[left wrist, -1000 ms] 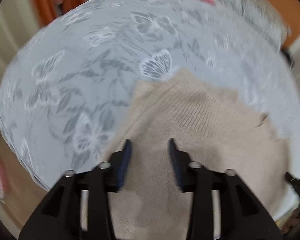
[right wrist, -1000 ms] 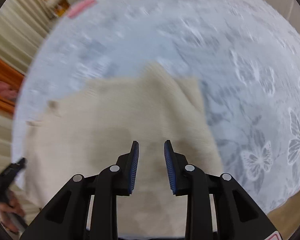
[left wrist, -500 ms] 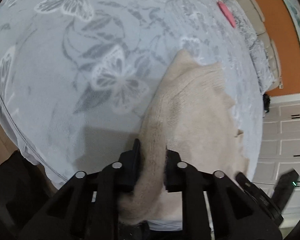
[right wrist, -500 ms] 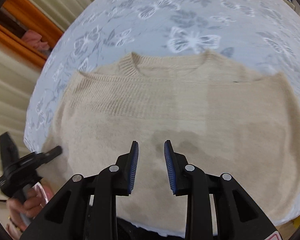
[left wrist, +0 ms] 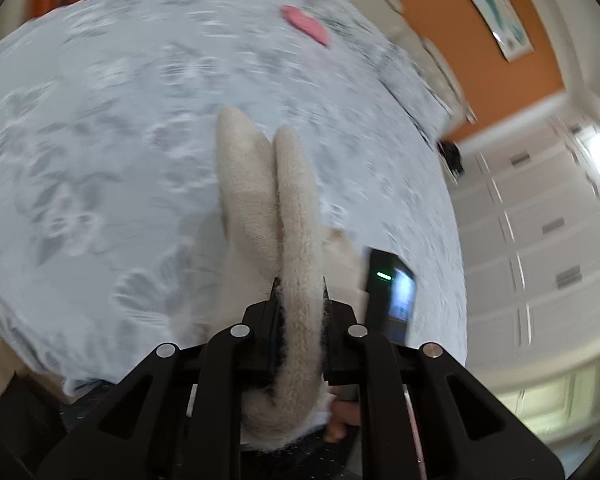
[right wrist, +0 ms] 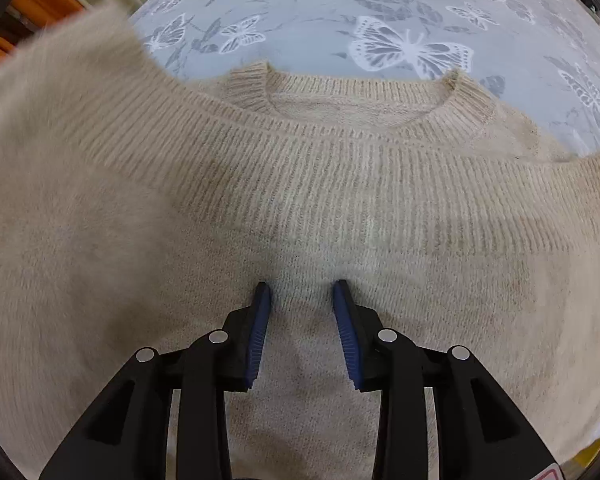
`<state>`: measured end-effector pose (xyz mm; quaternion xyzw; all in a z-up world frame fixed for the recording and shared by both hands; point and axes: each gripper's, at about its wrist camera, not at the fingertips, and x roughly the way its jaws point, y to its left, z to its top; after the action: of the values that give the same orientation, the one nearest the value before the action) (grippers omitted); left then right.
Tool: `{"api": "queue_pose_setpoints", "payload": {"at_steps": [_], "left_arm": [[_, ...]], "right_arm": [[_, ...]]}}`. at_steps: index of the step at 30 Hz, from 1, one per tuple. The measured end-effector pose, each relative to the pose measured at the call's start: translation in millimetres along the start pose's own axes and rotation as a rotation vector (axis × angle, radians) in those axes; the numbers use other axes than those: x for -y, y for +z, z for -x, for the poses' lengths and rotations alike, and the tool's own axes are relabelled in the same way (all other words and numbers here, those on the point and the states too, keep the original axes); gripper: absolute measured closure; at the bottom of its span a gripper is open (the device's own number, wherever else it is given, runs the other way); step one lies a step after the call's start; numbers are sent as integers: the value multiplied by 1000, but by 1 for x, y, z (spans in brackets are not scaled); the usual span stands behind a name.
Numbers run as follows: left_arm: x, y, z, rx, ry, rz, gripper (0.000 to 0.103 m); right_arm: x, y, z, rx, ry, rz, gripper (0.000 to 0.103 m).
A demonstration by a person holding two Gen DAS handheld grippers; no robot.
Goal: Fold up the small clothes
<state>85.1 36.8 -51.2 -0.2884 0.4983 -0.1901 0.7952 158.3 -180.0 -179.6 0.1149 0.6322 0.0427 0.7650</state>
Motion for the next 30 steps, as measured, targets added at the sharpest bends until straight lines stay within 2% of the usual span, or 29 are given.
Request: {"api": "queue_pose_setpoints", "payload": {"at_steps": [5,7,13,18,21,23,24,26,30], "left_arm": [[51,-14,-32,-55,9,-108,90],[61,-17,-41,-70,16,-124,90],[101,-40,-80,-140,41,-198,95],[120,-76,-145,-259,130,-263,92],[116,-98,-164,-304,211,-259,75],[117,-105,-147,-259,175,-263,53],[119,-107,-136,-233,161,-283,48],[119,-108,-107,-171,164,-326,29],[111,-105,-60,-85,188,-388,26]], "right_arm": [[28,-7,21,20,123,-60,67],[49,-19,41,75,110,-84,57],[163,-93,114,228,55,-281,56],[217,-136,140,258,50,-395,54],[227,-135,139,248,76,-411,48],[225,-132,142,250,105,-404,41],[222,-126,142,253,139,-397,36],[213,-119,144,263,186,-376,27],[185,-91,135,233,283,-340,23]]}}
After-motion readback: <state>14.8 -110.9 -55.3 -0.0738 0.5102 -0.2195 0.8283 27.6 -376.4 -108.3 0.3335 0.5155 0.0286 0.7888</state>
